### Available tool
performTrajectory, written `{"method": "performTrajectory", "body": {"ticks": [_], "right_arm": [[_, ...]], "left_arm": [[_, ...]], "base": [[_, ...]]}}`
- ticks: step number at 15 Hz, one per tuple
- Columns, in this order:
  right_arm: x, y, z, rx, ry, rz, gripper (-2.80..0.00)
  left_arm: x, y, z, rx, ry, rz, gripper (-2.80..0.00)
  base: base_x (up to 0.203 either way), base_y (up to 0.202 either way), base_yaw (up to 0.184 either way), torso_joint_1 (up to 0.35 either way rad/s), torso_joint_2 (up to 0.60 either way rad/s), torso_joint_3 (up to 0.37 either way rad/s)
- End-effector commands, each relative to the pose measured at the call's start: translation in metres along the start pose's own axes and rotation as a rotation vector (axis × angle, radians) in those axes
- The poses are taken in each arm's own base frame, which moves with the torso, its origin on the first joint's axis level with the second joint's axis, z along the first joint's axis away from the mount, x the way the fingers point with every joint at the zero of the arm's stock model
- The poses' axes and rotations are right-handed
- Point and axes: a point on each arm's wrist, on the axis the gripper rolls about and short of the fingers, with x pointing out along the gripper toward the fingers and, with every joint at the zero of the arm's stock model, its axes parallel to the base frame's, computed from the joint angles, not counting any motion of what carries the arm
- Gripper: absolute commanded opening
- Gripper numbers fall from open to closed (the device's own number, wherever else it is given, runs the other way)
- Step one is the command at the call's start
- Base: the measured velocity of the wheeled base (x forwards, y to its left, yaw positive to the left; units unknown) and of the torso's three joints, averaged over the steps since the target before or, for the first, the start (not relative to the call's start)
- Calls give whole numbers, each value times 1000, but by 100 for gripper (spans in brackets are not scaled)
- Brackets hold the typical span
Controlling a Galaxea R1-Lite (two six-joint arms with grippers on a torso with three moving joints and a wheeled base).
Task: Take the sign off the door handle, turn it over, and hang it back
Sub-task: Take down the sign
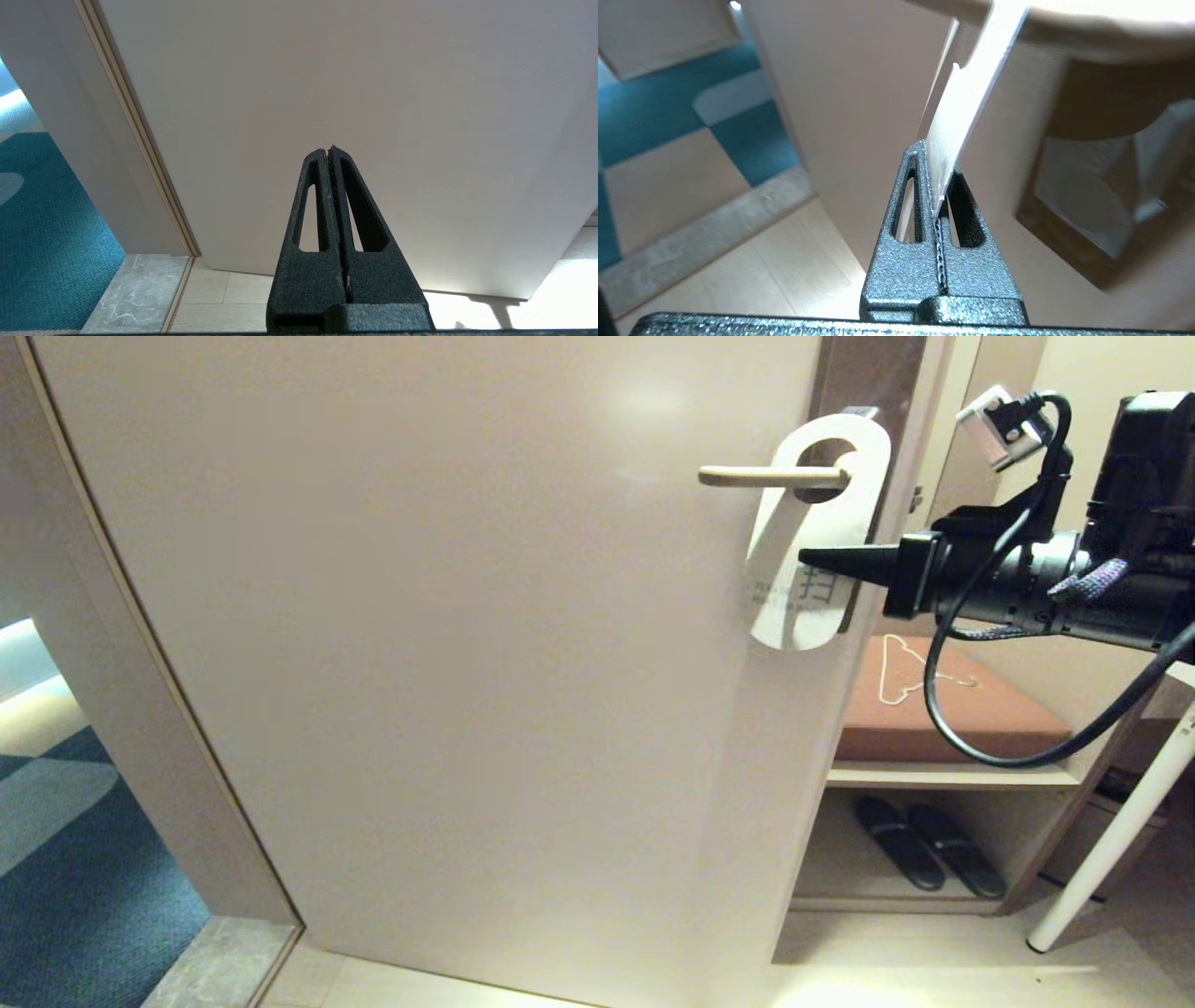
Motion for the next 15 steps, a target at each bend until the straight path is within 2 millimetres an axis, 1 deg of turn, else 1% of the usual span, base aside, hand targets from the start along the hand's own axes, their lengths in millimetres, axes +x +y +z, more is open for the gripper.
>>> {"method": "performTrajectory", "body": {"ticks": [1, 7, 9, 15], "right_arm": [[3, 5, 0, -2, -2, 12, -280], [10, 16, -1, -6, -2, -23, -280], [15, 20, -2, -7, -2, -55, -280], [30, 28, 2, -25, -48, -136, -280]], "left_arm": [[0, 0, 0, 0, 1, 0, -280], [0, 0, 0, 0, 1, 0, -280], [0, 0, 0, 0, 1, 0, -280], [0, 0, 0, 0, 1, 0, -280]], "base": [[0, 0, 0, 0, 0, 0], [0, 0, 0, 0, 0, 0], [0, 0, 0, 0, 0, 0], [0, 0, 0, 0, 0, 0]]}}
